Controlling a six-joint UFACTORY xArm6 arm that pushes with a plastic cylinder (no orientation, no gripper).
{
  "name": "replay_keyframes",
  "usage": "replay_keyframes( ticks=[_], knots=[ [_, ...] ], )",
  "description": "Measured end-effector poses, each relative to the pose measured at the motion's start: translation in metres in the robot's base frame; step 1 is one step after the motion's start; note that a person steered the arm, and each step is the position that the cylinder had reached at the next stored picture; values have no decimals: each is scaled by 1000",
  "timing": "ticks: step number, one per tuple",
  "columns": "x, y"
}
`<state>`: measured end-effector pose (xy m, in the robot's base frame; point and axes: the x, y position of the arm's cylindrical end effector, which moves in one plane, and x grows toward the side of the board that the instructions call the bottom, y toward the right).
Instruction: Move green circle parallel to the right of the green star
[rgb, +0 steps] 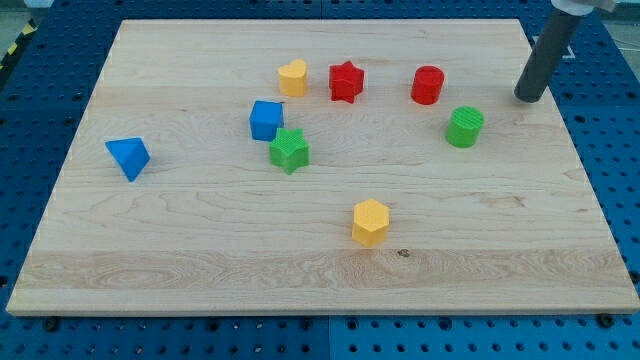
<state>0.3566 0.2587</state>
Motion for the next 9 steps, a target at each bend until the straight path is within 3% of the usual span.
replay_keyframes(
  ticks=[2,5,9],
  knots=[
    [17,-11],
    [-10,-11],
    [-7,-93]
  ],
)
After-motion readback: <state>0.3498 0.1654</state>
